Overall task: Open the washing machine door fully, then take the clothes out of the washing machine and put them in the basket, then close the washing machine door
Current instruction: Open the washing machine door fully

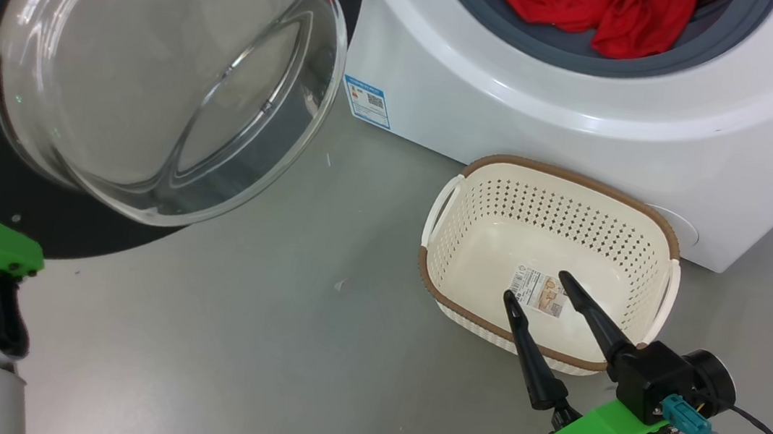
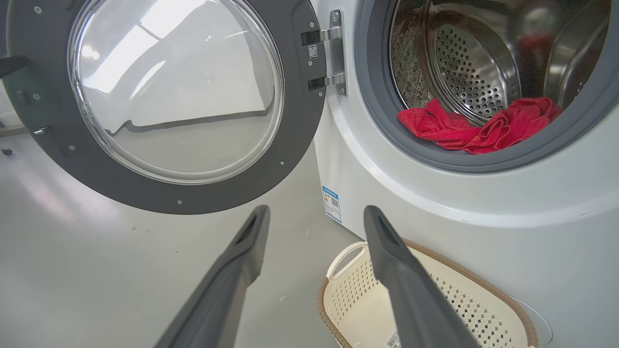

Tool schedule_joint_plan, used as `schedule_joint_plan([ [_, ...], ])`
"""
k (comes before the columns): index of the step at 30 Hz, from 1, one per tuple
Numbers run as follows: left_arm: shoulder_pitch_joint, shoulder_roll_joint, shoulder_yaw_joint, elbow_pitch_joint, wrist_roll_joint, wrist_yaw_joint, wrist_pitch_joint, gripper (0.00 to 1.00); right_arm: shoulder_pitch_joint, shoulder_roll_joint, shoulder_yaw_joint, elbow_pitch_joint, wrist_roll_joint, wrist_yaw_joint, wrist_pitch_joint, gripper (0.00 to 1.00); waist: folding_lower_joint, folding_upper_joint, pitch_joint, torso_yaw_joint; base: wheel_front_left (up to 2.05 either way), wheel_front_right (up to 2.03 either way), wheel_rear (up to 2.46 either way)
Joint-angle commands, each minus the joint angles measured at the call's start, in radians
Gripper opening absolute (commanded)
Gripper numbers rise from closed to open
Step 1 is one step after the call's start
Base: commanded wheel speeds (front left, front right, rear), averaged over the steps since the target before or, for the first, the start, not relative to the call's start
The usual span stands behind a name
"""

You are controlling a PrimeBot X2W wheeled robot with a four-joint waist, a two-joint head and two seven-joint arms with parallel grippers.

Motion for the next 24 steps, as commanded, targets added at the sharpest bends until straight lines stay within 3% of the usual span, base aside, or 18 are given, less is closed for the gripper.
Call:
schedule_joint_plan([
  [1, -0.028, 0.069, 0.05, -0.004, 0.015, -0.007, -0.005, 0.0, 0.0, 0.006, 0.023, -0.032, -0.006, 0.006, 0.002, 1.0, 0.0, -0.0001, 0.0, -0.007, 0.0, 0.0, 0.0],
  [11, -0.053, 0.067, 0.082, 0.023, 0.064, -0.024, -0.005, 0.0, -0.001, 0.006, 0.02, -0.03, 0.004, 0.006, -0.006, 1.0, 0.0, -0.0001, -0.001, -0.022, 0.0, 0.0, 0.0],
  [18, 0.007, 0.026, 0.112, -0.101, 0.079, -0.056, -0.005, 0.0, -0.012, 0.006, 0.02, 0.007, 0.044, 0.006, -0.052, 1.0, 0.0, -0.0001, -0.042, -0.054, 0.0, 0.0, 0.0],
  [22, 0.059, 0.001, 0.109, -0.249, 0.106, -0.049, -0.005, 0.65, -0.015, 0.006, 0.013, 0.034, 0.067, 0.006, -0.083, 1.0, 0.0, -0.0001, -0.068, -0.077, 0.0, 0.0, 0.0],
  [24, 0.085, -0.012, 0.092, -0.327, 0.105, -0.054, -0.005, 0.89, -0.017, 0.006, 0.006, 0.046, 0.074, 0.006, -0.096, 1.0, 0.0, -0.0001, -0.077, -0.089, 0.0, 0.0, 0.0],
])
